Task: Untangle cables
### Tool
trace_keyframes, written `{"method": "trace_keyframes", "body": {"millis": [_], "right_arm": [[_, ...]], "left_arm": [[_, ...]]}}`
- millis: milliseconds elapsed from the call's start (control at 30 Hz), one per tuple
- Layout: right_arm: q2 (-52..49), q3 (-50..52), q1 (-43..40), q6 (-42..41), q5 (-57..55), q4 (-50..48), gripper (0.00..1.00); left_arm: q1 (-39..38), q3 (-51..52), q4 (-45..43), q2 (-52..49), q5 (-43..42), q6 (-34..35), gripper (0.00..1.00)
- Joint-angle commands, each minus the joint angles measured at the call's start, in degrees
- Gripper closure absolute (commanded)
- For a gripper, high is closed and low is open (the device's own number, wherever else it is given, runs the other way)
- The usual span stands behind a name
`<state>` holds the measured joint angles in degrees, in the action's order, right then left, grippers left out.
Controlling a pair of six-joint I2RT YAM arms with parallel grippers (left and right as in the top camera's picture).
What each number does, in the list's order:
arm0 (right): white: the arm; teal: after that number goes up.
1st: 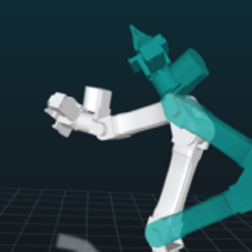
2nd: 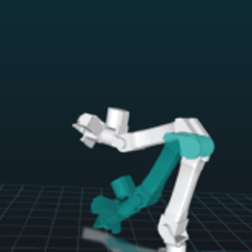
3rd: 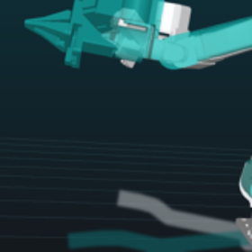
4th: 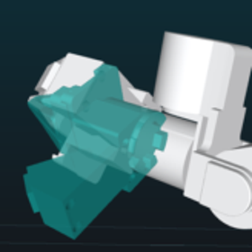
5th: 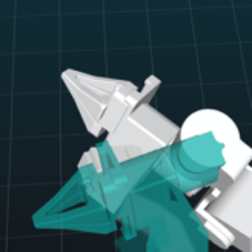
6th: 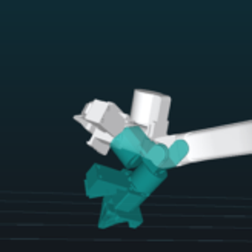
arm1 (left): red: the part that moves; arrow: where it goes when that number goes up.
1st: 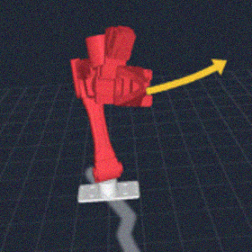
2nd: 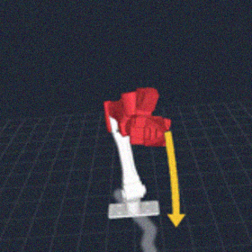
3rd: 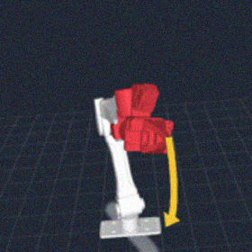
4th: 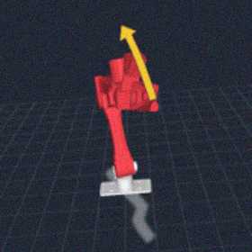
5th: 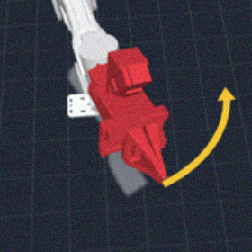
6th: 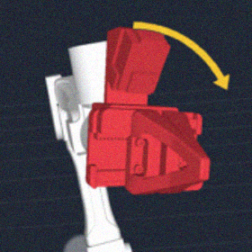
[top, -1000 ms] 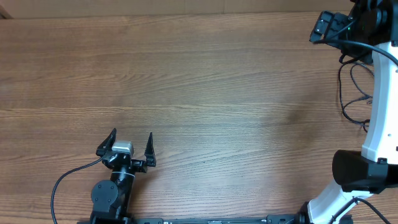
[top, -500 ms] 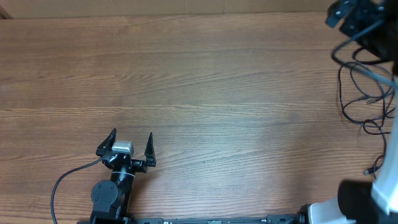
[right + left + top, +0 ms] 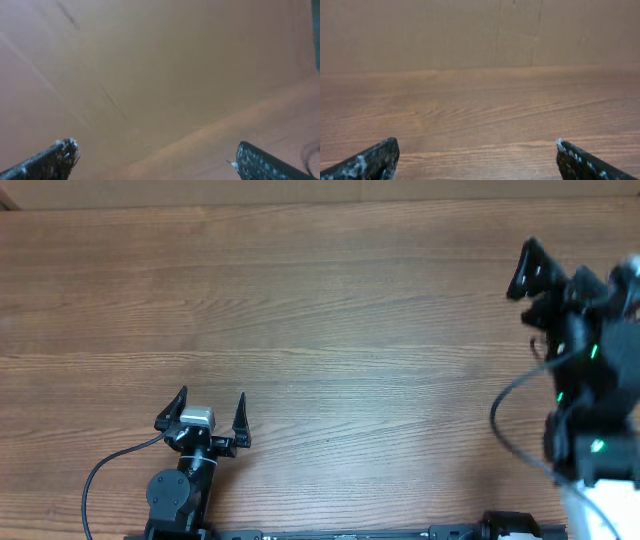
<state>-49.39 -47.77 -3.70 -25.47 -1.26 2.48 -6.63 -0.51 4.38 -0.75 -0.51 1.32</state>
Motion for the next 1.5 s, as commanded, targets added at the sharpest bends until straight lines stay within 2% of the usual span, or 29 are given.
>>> {"method": "trace_keyframes", "body": {"millis": [0,133,300,633,800,933,1133,1267,1333,1467], "right_arm": [[7.2,12.5,0.2,0.0,-0.1,-13.0,0.0],[13.7,24.6,0.2,0.0,-1.7,-25.5,0.0],[19.1,35.4,0.2,0.0,-4.0,-35.0,0.0],[26.4,47.2,0.2,0.0,-4.3,-40.7,0.0],[29.3,47.3,0.2,0.0,-5.4,-39.0,0.0],[32.4,47.3,0.2,0.0,-5.3,-31.7,0.0],[39.5,47.3,0.2,0.9,-5.3,-9.7,0.0],[47.6,47.3,0.2,9.4,-4.3,2.1,0.0],[49.2,47.3,0.2,16.0,-0.3,1.4,0.0],[49.2,47.3,0.2,22.0,2.5,2.4,0.0]], "left_arm": [[0.3,0.2,0.1,0.5,-0.4,0.5,0.0],[0.3,0.2,0.1,0.5,-0.4,0.5,0.0],[0.3,0.2,0.1,0.5,-0.4,0.5,0.0],[0.3,0.2,0.1,0.5,-0.4,0.5,0.0],[0.3,0.2,0.1,0.5,-0.4,0.5,0.0],[0.3,0.2,0.1,0.5,-0.4,0.5,0.0],[0.3,0.2,0.1,0.5,-0.4,0.5,0.0],[0.3,0.2,0.1,0.5,-0.4,0.5,0.0],[0.3,0.2,0.1,0.5,-0.4,0.5,0.0],[0.3,0.2,0.1,0.5,-0.4,0.5,0.0]]}}
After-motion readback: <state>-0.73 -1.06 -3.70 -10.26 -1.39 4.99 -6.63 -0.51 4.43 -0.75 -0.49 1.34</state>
